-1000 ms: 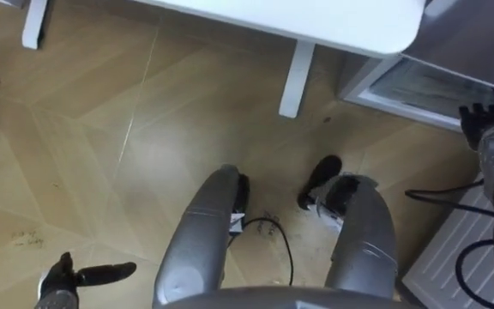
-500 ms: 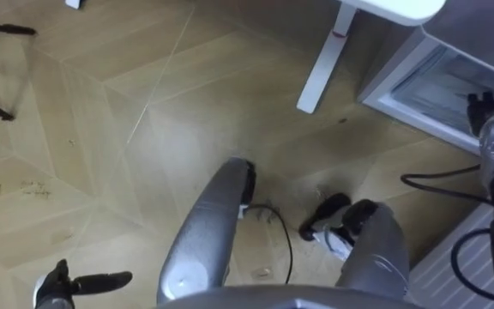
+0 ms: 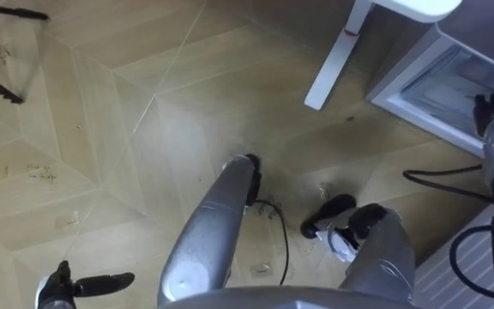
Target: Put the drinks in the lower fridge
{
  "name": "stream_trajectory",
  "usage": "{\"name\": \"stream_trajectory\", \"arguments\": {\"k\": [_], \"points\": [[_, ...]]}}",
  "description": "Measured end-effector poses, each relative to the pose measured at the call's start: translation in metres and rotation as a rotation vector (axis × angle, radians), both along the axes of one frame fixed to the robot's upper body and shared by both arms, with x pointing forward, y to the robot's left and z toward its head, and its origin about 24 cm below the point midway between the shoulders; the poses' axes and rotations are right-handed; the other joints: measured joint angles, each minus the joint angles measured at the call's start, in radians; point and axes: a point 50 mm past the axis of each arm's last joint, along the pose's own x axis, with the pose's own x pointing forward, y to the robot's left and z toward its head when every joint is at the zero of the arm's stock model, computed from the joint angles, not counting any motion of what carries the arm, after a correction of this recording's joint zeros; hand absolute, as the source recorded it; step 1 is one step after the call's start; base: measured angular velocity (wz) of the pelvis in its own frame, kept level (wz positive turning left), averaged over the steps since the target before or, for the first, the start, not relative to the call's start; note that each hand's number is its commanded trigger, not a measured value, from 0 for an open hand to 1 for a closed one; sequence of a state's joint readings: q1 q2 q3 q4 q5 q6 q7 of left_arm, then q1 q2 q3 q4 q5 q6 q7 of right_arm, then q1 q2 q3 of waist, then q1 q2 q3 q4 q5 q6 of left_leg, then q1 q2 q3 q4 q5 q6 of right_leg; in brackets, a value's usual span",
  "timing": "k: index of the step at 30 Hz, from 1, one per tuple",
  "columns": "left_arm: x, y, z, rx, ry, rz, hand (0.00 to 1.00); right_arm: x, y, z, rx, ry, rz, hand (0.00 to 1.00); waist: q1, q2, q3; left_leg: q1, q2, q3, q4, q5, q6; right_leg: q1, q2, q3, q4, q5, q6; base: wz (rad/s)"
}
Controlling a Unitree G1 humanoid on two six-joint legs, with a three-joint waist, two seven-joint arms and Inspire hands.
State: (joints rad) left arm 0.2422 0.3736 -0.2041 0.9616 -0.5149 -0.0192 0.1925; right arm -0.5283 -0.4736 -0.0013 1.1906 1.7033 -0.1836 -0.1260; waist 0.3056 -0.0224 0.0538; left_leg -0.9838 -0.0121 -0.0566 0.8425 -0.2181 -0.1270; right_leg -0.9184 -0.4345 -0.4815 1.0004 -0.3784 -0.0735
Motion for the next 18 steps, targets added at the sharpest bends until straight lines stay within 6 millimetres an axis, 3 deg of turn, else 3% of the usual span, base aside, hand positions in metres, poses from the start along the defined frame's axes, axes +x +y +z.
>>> {"name": "stream_trajectory", "arguments": {"k": [4, 9, 13, 16, 18], "points": [[0.0, 0.0, 0.0, 0.0, 0.005, -0.006, 0.0, -0.01, -0.005, -0.009, -0.064, 0.067, 0.087, 0.0, 0.0, 0.001, 0.0001, 0.03, -0.004, -0.001, -0.033, 0.008, 0.01, 0.031, 0.011, -0.006, -0.042, 0.029, 0.001, 0.01], [-0.003, 0.0, -0.002, -0.023, 0.015, -0.006, 0.0, -0.031, -0.007, -0.029, -0.151, 0.211, 0.298, 0.0, -0.003, 0.008, 0.0035, 0.137, 0.002, -0.012, -0.107, 0.011, 0.034, 0.155, 0.049, -0.034, -0.151, 0.067, 0.032, -0.01], [0.0, -0.001, -0.002, -0.038, 0.006, -0.012, 0.0, -0.05, -0.007, -0.043, -0.216, 0.307, 0.475, 0.0, -0.013, 0.001, 0.0038, 0.225, 0.003, -0.012, -0.174, 0.014, 0.041, 0.246, 0.077, -0.041, -0.242, 0.098, 0.054, -0.06], [0.008, 0.004, 0.0, -0.031, -0.017, 0.015, 0.0, -0.071, -0.007, -0.057, -0.23, 0.382, 0.582, 0.0, -0.045, -0.013, 0.0016, 0.286, 0.005, -0.01, -0.204, 0.01, 0.056, 0.315, 0.093, -0.045, -0.299, 0.117, 0.069, -0.05], [0.017, 0.007, 0.002, -0.027, -0.044, 0.032, 0.0, -0.097, -0.006, -0.072, -0.242, 0.499, 0.696, 0.0, -0.063, -0.025, -0.0005, 0.344, 0.02, -0.004, -0.22, -0.004, 0.077, 0.381, 0.128, -0.035, -0.355, 0.132, 0.088, -0.19]]}}
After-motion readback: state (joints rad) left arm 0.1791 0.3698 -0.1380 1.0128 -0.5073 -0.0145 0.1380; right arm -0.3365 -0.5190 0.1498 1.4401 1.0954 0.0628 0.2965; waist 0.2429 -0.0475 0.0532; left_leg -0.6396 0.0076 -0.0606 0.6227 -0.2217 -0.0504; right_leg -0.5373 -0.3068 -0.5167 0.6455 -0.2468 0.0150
